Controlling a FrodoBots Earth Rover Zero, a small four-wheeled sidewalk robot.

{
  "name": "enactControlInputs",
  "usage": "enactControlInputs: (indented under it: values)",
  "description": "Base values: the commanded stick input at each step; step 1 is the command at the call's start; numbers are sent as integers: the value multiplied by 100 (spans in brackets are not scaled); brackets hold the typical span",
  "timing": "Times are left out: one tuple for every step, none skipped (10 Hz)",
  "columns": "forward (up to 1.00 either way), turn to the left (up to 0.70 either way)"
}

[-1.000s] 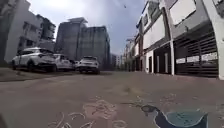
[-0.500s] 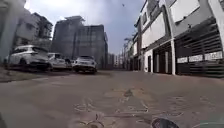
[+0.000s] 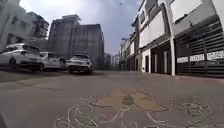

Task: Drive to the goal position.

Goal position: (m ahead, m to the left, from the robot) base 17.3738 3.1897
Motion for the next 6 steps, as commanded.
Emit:
enactControlInputs:
  values:
    - [100, 6]
    - [100, 6]
    - [100, 6]
    - [100, 6]
    - [100, 6]
    - [100, 6]
